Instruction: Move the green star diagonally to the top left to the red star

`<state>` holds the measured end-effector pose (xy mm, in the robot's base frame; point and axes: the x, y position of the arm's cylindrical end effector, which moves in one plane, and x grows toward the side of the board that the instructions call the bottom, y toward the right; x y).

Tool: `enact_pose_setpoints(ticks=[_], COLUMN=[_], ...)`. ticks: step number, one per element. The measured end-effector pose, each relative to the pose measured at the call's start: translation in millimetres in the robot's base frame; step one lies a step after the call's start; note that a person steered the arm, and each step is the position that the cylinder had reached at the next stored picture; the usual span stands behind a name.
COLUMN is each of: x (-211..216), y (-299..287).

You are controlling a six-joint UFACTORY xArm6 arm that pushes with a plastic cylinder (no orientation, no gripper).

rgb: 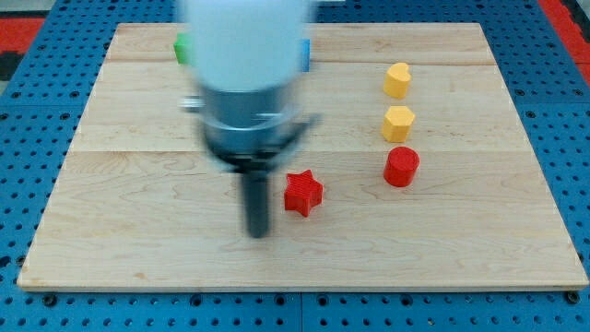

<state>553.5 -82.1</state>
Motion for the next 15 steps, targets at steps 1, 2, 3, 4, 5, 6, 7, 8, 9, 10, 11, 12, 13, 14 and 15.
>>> enact_pose_setpoints(ticks=[1, 2, 3, 4, 5, 6, 7, 8, 9, 10, 11, 12, 13, 14, 15], x=[-17, -98, -185, -275, -354, -341, -294, -283, -253, -199, -161, -151, -203, -283, -316], y=[-123, -128, -126, -128, -133, -108, -48, -37, -27, -27, -27, -30, -56, -71, -40])
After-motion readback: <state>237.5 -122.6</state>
